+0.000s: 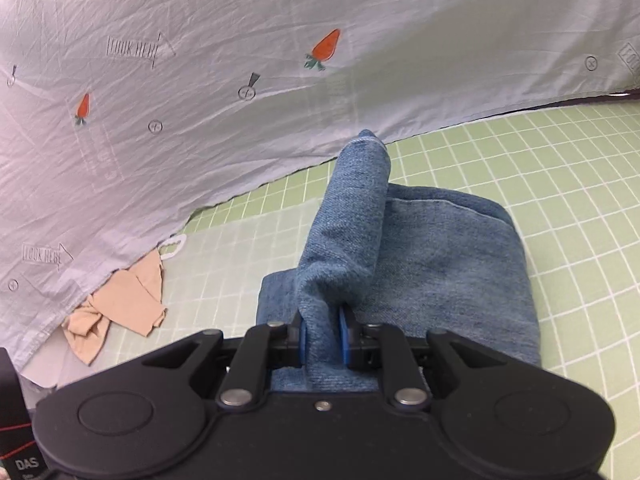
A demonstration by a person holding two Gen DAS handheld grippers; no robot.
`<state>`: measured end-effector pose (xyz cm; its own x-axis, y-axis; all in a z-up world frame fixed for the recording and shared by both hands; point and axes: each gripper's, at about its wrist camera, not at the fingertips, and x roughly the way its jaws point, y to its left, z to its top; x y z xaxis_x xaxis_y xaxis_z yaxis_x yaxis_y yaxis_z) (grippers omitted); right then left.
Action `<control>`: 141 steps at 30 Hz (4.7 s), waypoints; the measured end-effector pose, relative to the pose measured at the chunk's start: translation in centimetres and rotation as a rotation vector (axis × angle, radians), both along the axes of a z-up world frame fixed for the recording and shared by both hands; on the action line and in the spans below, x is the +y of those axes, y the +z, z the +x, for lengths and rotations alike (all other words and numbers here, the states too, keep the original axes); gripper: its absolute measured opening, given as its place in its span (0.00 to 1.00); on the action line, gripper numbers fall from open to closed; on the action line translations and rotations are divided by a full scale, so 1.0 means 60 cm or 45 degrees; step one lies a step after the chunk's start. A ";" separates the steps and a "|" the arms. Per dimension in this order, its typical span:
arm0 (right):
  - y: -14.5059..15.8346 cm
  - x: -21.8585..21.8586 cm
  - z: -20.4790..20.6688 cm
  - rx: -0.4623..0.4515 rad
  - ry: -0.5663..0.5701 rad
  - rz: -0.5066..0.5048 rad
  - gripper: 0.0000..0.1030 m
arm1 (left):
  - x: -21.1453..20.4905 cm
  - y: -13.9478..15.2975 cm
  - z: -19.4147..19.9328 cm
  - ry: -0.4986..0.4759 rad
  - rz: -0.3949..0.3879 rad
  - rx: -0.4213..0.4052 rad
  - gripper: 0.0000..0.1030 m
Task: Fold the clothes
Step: 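Grasp the leg end with the right gripper and fold it over the jeans, then slide both grippers under the folded jeans bundle and grasp it, then carry the jeans bundle with both grippers onto the folded clothes stack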
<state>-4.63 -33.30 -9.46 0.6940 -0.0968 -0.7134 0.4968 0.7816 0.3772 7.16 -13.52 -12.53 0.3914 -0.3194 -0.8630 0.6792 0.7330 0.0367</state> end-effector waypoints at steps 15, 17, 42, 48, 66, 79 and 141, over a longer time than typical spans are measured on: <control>-0.068 -0.014 0.007 -0.053 -0.090 0.272 0.24 | 0.000 -0.036 0.011 0.000 0.041 0.080 0.99; -0.067 -0.018 0.001 -0.087 -0.093 0.335 0.30 | -0.002 -0.031 0.001 -0.007 0.045 0.067 0.99; -0.089 -0.151 -0.227 -0.057 -0.581 0.653 0.97 | -0.021 0.044 -0.043 0.149 -0.226 0.175 0.99; -0.119 -0.177 -0.278 0.069 -0.640 0.591 0.97 | -0.091 0.030 -0.023 0.065 -0.357 0.301 0.99; -0.161 -0.192 -0.223 0.122 -0.653 0.568 0.97 | -0.043 0.041 -0.005 0.021 -0.503 0.272 0.13; -0.179 -0.177 -0.111 0.032 -0.327 0.679 0.99 | -0.015 -0.076 0.077 0.111 -0.544 0.521 0.70; 0.103 -1.211 -0.546 -0.176 -0.103 -0.062 0.68 | -1.156 0.125 -0.437 0.003 -0.957 0.556 0.38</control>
